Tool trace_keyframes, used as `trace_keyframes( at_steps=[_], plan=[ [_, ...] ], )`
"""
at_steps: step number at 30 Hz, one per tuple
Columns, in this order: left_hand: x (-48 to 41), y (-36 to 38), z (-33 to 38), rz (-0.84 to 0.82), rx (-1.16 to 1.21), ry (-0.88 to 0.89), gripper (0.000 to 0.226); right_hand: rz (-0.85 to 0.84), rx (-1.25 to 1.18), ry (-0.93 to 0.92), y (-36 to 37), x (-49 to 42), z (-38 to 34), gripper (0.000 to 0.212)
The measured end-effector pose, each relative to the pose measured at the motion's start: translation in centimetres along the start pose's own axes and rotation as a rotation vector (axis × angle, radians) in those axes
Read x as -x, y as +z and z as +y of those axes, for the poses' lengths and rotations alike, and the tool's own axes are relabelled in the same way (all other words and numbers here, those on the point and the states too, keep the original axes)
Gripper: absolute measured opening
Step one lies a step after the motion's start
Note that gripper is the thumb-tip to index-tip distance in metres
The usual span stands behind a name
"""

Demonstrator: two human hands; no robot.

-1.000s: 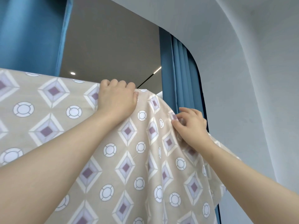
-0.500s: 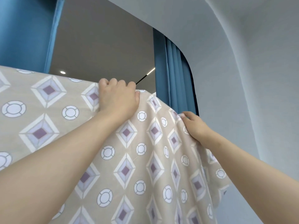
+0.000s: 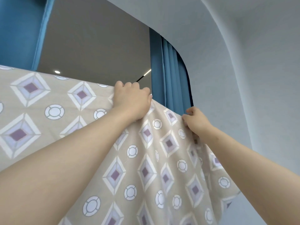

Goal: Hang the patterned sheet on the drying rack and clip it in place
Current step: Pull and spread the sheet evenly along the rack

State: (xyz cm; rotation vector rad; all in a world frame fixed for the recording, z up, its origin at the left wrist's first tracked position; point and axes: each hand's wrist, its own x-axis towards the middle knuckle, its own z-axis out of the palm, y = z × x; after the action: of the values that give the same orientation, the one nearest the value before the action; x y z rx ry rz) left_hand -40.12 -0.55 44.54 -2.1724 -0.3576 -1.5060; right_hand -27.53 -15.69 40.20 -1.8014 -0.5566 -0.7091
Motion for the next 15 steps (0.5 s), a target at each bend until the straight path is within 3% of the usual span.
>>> trace_keyframes(
  at_steps=[2, 4, 6, 9, 11, 13, 15],
  plan=[
    [-0.2, 0.0, 0.1, -0.029, 0.012, -0.001, 0.042, -0.118, -0.128, -0.027, 0.3, -0.1, -0.1, 0.023],
    [-0.2, 0.3, 0.5, -0.064, 0.009, 0.06, 0.041, -0.176, -0.085, -0.054, 0.2, -0.2, -0.1, 0.018],
    [0.1, 0.8, 1.1, -0.069, -0.007, 0.134, 0.038, -0.091, 0.07, -0.12, -0.1, -0.3, 0.0, 0.027],
    [-0.1, 1.0, 1.7, -0.03, 0.01, 0.156, 0.033, 0.168, 0.344, -0.218, -0.3, -0.4, -0.2, 0.025],
    [-0.8, 0.9, 2.1, 0.021, 0.044, 0.147, 0.023, 0.245, 0.288, -0.222, -0.2, -0.6, -0.1, 0.026],
    [-1.9, 0.9, 2.5, 0.038, 0.088, 0.123, 0.022, 0.109, 0.085, -0.148, -0.2, -0.8, 0.3, 0.016],
    [-2.6, 1.1, 2.6, 0.023, 0.12, 0.081, 0.025, -0.141, -0.13, -0.011, -0.8, -0.1, 0.7, 0.016]
  ],
)
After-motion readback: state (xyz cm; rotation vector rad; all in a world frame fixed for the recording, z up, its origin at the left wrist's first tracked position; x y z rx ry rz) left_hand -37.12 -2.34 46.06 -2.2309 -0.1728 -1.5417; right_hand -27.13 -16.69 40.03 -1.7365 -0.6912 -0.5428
